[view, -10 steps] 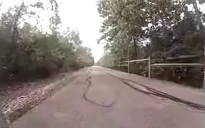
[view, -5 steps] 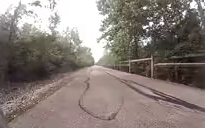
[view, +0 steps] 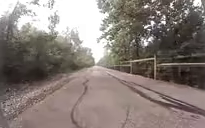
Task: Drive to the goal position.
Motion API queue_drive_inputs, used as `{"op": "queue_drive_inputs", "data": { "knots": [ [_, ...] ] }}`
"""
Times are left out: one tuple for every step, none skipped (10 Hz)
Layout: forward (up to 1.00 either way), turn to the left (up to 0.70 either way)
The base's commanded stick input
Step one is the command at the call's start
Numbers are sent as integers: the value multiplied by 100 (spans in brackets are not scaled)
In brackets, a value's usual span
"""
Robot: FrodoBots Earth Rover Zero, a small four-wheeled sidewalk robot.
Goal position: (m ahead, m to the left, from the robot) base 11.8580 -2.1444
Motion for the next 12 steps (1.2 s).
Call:
{"op": "queue_drive_inputs", "data": {
  "knots": [
    [70,0],
    [70,0],
    [70,0],
    [70,0],
    [70,0],
    [70,0],
    [70,0],
    [70,0],
    [70,0],
    [70,0],
    [70,0],
    [70,0]
  ]
}}
